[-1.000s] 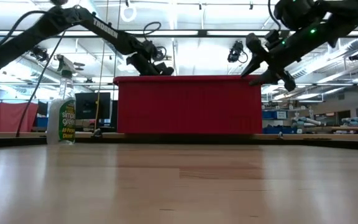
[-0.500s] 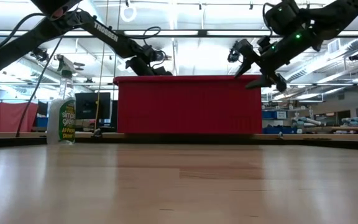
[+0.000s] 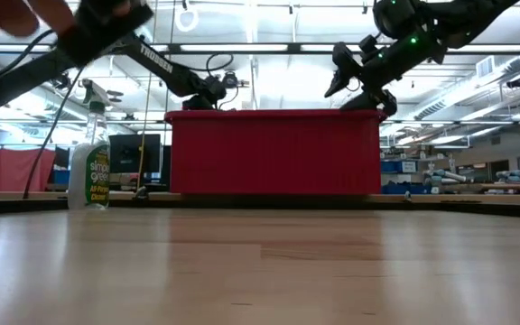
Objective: Fold laundry
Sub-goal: Remove the blue shorts from the red laundry bin
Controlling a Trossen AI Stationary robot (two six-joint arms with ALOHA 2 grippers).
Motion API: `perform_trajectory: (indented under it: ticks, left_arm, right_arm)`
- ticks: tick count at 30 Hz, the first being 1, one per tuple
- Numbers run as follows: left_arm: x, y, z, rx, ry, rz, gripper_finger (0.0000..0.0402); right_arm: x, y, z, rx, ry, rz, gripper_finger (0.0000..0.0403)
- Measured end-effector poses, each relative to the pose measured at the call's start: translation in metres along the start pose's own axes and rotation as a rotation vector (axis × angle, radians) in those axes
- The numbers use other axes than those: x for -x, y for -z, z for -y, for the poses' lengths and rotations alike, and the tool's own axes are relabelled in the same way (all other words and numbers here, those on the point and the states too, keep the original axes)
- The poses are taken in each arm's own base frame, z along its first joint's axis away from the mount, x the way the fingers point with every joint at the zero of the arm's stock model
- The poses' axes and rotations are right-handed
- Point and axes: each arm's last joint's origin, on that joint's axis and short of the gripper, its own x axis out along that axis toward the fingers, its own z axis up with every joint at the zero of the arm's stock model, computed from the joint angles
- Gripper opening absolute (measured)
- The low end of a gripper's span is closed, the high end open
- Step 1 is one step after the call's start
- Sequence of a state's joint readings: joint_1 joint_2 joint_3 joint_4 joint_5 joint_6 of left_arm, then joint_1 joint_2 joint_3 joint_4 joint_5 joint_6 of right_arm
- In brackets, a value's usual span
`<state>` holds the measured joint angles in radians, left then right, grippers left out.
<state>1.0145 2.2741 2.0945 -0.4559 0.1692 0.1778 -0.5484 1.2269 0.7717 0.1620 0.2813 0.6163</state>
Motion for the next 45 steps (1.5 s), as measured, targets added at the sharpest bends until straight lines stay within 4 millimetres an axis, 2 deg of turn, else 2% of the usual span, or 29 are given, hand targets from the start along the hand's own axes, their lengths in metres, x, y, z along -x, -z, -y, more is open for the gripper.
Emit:
perform_trajectory:
  ticks: [9,13,19,24,26,30,37,41,45]
  left_arm:
    - [-0.038,0.028,-0.001,-0.054,0.012,-0.063,0.021]
    - [-0.049,0.039,0.0,-0.057,0.004,-0.105,0.0158]
    - [-0.046,0.031,-0.003,-0.068,-0.035,-0.046,0.0023]
    - [-0.038,0.022,-0.004,-0.07,-0.045,-0.024,0.0008]
    - [-0.025,0.008,-0.002,-0.078,-0.051,0.012,0.0005]
    - [0.016,-0.033,0.005,-0.103,-0.067,0.136,0.0003]
    - [0.094,-0.083,0.032,-0.165,-0.044,0.211,0.0001]
    - [0.138,-0.1,0.056,-0.218,-0.014,0.25,0.0001]
    - [0.18,-0.108,0.081,-0.233,0.03,0.271,0.0001]
  right_arm:
    - [-0.006,0.006,-0.006,-0.004,-0.005,-0.029,0.024]
    - [-0.008,0.011,-0.008,-0.029,-0.01,-0.045,0.0238]
    - [-0.008,0.01,-0.007,-0.035,-0.003,-0.039,0.0214]
    - [-0.009,0.008,-0.005,-0.027,0.003,-0.034,0.0179]
    - [-0.009,0.007,-0.004,-0.03,-0.002,-0.037,0.0164]
    - [-0.01,0.006,-0.002,-0.032,-0.002,-0.038,0.0137]
    - [-0.011,0.006,-0.001,-0.028,-0.053,-0.077,0.0089]
    - [-0.01,0.006,-0.003,0.005,-0.108,-0.098,0.0053]
    - [-0.01,0.005,-0.008,0.017,-0.165,-0.094,0.0015]
